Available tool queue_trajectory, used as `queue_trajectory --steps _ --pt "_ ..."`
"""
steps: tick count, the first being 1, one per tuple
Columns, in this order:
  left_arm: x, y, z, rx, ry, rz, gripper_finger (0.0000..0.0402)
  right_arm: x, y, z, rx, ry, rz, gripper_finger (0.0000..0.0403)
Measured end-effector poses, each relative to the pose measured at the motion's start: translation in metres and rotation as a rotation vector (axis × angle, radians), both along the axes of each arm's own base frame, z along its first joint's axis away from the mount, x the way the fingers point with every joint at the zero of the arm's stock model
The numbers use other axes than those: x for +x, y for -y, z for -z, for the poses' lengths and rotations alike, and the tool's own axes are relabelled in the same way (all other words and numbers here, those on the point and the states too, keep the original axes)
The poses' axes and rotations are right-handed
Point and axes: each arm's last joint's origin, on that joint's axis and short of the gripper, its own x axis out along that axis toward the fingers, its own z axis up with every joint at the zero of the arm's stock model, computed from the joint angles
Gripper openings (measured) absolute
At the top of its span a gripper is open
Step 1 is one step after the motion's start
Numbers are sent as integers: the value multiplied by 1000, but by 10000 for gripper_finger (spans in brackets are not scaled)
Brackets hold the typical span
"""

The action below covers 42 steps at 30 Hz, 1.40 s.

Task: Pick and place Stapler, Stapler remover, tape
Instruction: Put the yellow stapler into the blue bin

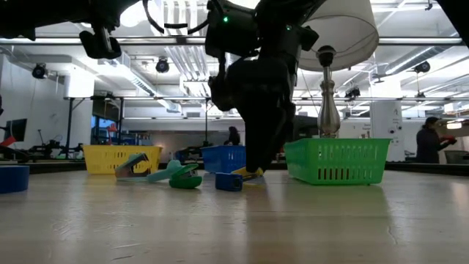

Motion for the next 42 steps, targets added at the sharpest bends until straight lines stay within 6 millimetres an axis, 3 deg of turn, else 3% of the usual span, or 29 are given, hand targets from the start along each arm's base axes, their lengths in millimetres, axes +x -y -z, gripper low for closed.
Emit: queue_trajectory --steps 12,26,34,42 --pt "0 0 -1 19 7 -5 102 0 1 3 -14 15 23 158" --pt "0 0 0 12 5 -3 99 0 1 3 6 2 61 66" --pt "0 0 0 3 5 -1 99 14 4 -19 24 70 69 63" --pt "0 0 -1 -8 5 2 99 29 17 -58 -26 146 113 66"
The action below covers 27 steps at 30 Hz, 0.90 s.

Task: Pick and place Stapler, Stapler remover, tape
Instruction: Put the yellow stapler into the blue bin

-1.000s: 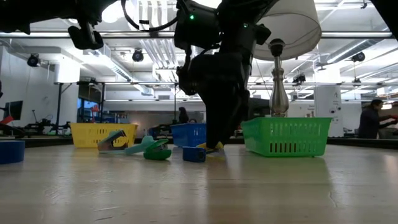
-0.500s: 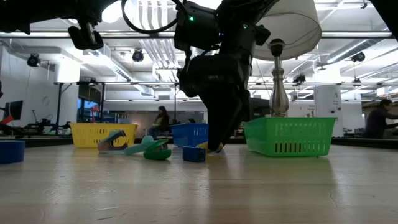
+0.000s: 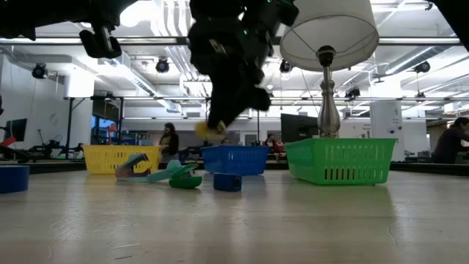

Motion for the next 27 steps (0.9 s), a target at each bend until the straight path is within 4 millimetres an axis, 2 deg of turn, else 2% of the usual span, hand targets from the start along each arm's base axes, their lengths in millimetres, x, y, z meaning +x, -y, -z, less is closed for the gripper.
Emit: queue_trajectory --steps 8,15,21,27 --pt "0 0 0 5 0 -1 100 3 35 -45 -100 -2 117 67" --pt "0 0 0 12 1 3 101 -1 84 -72 -152 21 261 67" --pt "0 0 0 14 1 4 101 -9 123 -69 -144 1 368 68" --pt "0 0 0 14 1 5 101 -17 141 -48 -118 -68 456 68"
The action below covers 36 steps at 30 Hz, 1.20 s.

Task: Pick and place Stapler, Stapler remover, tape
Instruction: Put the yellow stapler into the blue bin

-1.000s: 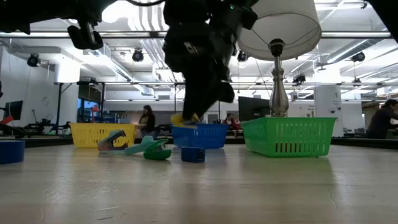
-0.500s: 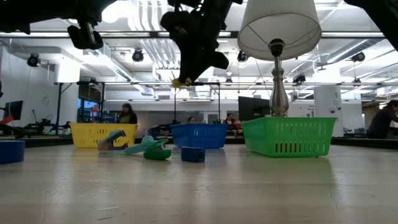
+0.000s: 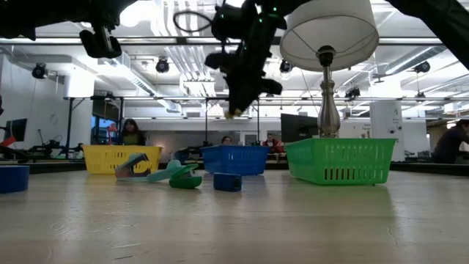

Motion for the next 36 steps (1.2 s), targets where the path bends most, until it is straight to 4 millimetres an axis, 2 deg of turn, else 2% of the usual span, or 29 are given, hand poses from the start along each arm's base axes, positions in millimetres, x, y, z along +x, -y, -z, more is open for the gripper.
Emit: queue_trajectory --steps 6,11,27,31,36 --pt "0 0 0 -3 0 1 101 -7 8 30 32 -41 68 68" --pt "0 0 0 -8 -1 2 101 -10 15 47 70 -26 120 68" --pt "0 0 0 -8 -4 -2 101 -9 43 56 54 120 185 68" --pt "1 0 2 2 -17 -9 101 -5 48 68 81 115 206 68" --pt "1 0 4 -2 -37 -9 101 9 52 80 113 110 181 68"
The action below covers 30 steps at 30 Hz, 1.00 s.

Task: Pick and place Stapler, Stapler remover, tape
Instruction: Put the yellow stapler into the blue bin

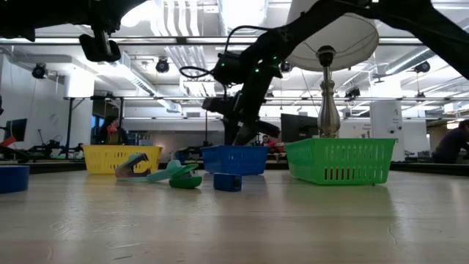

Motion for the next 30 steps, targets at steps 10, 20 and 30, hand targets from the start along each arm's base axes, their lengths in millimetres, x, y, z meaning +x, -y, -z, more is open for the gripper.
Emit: queue_trajectory --steps 10,20,30 --pt "0 0 0 -8 -5 0 101 24 11 3 -3 -115 -61 68" --pt "0 0 0 -12 -5 1 101 40 20 4 14 -178 -116 79" --pt "0 0 0 -11 -4 0 101 37 29 -3 4 -190 -78 126"
